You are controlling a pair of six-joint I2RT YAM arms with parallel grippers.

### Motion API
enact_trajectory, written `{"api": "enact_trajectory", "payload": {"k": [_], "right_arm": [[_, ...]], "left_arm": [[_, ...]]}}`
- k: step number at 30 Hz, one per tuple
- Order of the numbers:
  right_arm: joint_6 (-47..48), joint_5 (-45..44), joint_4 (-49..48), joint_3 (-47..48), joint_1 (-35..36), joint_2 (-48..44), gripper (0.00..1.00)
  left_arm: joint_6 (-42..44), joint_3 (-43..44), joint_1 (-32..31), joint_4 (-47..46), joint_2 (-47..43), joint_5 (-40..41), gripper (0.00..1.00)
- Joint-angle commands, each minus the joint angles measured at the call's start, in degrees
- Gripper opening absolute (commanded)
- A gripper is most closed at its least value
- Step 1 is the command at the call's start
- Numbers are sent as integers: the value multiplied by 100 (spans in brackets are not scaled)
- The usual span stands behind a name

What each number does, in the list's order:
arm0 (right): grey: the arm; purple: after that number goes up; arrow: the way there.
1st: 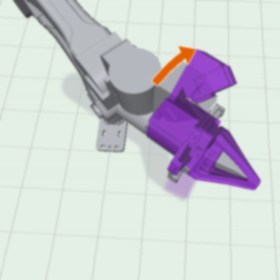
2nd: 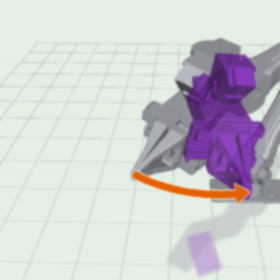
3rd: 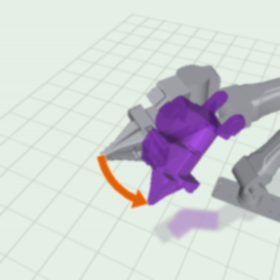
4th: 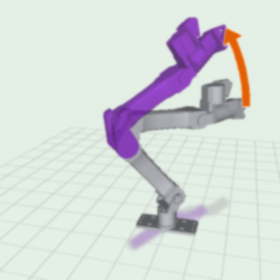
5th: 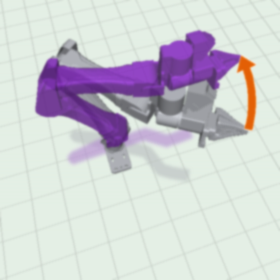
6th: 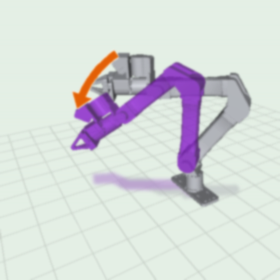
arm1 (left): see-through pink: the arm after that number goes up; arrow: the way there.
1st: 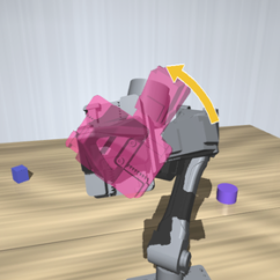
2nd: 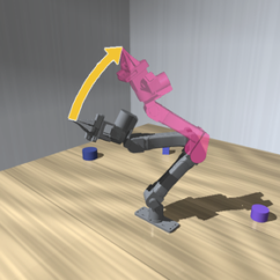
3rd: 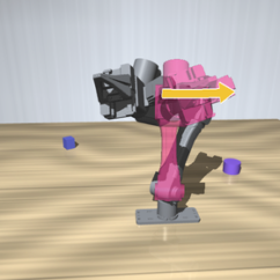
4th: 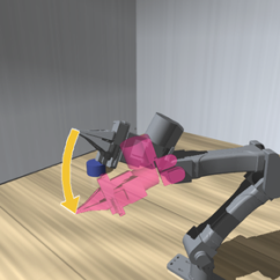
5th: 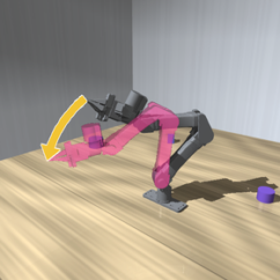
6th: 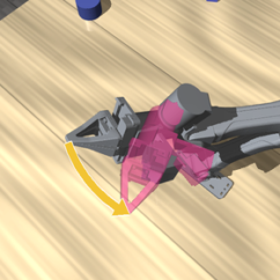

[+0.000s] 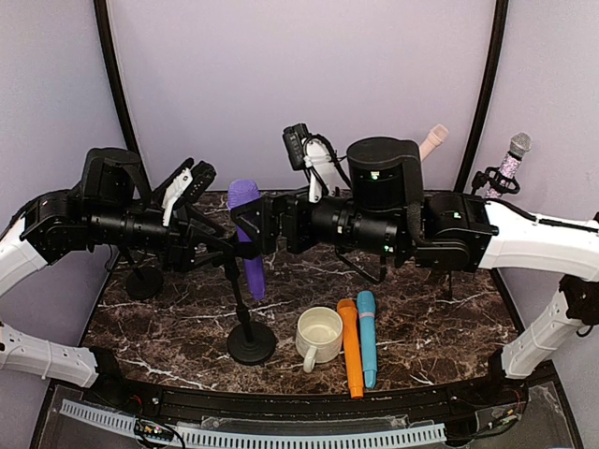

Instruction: Remove the microphone from the stand

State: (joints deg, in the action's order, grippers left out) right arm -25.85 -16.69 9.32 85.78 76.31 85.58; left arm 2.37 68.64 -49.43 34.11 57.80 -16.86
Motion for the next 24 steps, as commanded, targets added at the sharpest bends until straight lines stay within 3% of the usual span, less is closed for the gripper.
{"api": "enact_trajectory", "payload": {"k": [1, 12, 24], "right_arm": [[11, -142, -160, 69, 58, -70, 98], [359, -440, 395, 1232, 54, 690, 94], [548, -740, 712, 1502, 213, 1099, 58]], "left_arm": [[122, 110, -36, -145, -86, -163, 55], [-670, 353, -40, 102, -261, 586, 58], [-1141, 5, -37, -26, 112, 670, 49]]}}
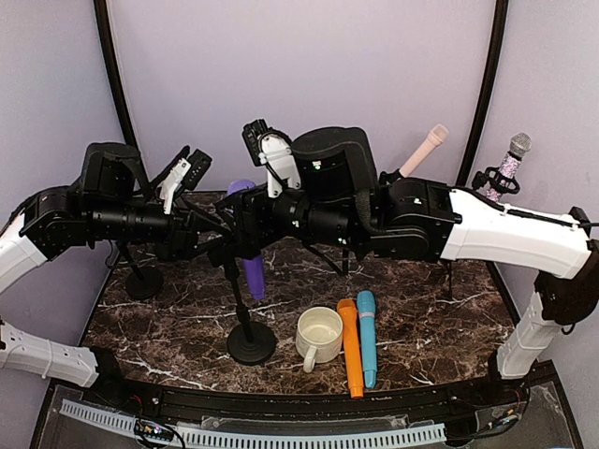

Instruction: Remove the microphone from the stand

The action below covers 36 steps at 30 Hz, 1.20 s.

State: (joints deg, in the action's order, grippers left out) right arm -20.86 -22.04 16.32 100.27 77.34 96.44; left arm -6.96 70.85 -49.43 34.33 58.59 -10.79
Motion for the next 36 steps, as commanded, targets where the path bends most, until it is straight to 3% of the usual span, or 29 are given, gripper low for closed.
{"api": "enact_trajectory", "payload": {"k": [1, 11, 36], "right_arm": [[29, -228, 24, 16, 125, 15, 56], [-49, -406, 65, -240, 276, 173, 48], [-583, -617, -964, -1710, 528, 338, 48]], "left_arm": [[-217, -245, -33, -44, 36, 61, 48], [-438, -950, -32, -118, -192, -30, 44], [-214, -2006, -40, -140, -98, -201, 39]]}}
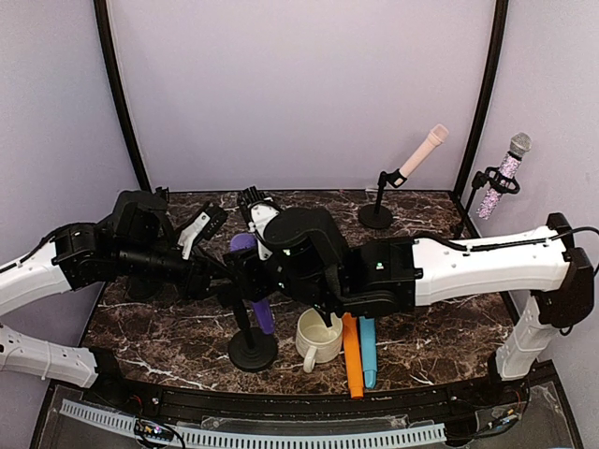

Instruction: Remove the microphone from the stand

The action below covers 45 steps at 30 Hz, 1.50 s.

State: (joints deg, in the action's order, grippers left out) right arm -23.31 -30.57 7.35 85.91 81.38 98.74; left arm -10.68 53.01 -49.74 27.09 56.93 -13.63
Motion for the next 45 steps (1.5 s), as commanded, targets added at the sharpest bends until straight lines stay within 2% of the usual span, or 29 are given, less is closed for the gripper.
{"api": "enact_trajectory", "payload": {"k": [1, 4, 7, 12, 17, 22, 28, 39, 45], "right_arm": [[-340, 242, -84, -283, 123, 88, 50], [-333, 265, -102, -273, 123, 10, 58], [-334, 265, -75, -230, 123, -90, 70], [-403, 196, 63, -230, 122, -336, 85], [-456, 171, 178, -287, 123, -621, 92], [-505, 162, 444, -151, 87, -671, 95], [-602, 261, 693, 58, -40, -502, 90], [-491, 63, 1106, 902, -46, 172, 73], [-527, -48, 1249, 1089, -44, 345, 62]], "left_arm": [[160, -200, -10, 590, 48, 155, 40], [185, -1, -13, 637, -135, 424, 48], [234, 181, -10, 698, -394, 682, 60], [518, 237, -9, 677, -787, 563, 75], [601, -99, -13, 328, -1251, 51, 81], [726, -390, -13, 45, -1174, -250, 82], [961, -473, -30, -117, -718, -398, 81], [1331, -758, -135, -313, -627, -277, 81], [1360, -840, -171, -373, -674, -241, 67]]}}
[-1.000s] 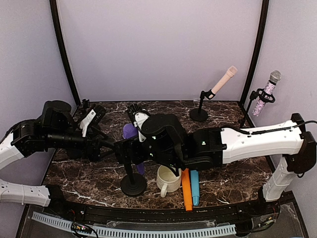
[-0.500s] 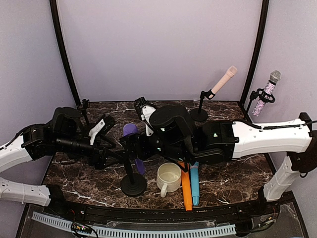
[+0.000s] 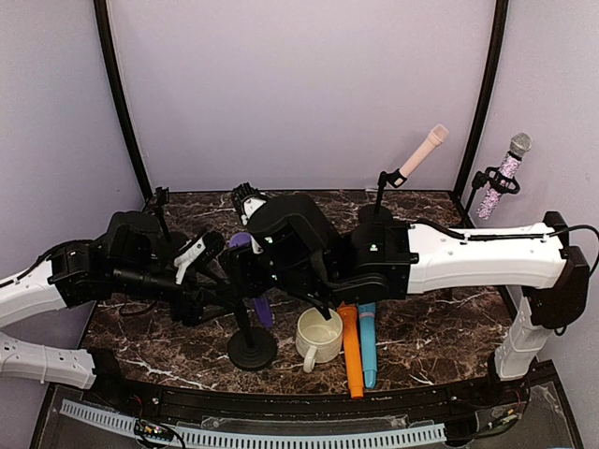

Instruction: Remove the microphone from the stand

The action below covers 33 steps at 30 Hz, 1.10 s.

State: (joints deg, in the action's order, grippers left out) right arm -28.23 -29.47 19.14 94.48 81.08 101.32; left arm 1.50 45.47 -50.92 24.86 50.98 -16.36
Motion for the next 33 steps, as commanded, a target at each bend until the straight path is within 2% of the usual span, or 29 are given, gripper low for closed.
{"api": "enact_trajectory", "payload": {"k": [1, 5, 10, 17, 21, 24, 28, 33], "right_arm": [[-46, -175, 92, 237, -14, 90, 60], [-78, -237, 122, 211, -13, 79, 44], [-78, -283, 133, 210, -13, 72, 29], [-76, -313, 150, 194, -13, 72, 27], [-80, -326, 149, 194, -13, 72, 27], [-78, -333, 147, 194, -18, 72, 27], [-78, -379, 158, 185, -13, 47, 26], [-105, -624, 274, 199, -15, -115, 25]], "left_arm": [[158, -84, -56, -136, -80, 34, 64], [219, -83, -67, -145, -135, 106, 60], [236, -75, -72, -173, -150, 126, 59], [269, -66, -85, -225, -108, 104, 60], [295, -56, -83, -231, -82, 129, 51], [351, -66, -85, -225, -67, 75, 30], [389, -83, -91, -230, -78, 13, 14], [418, -82, -89, -183, -73, 101, 11]]}}
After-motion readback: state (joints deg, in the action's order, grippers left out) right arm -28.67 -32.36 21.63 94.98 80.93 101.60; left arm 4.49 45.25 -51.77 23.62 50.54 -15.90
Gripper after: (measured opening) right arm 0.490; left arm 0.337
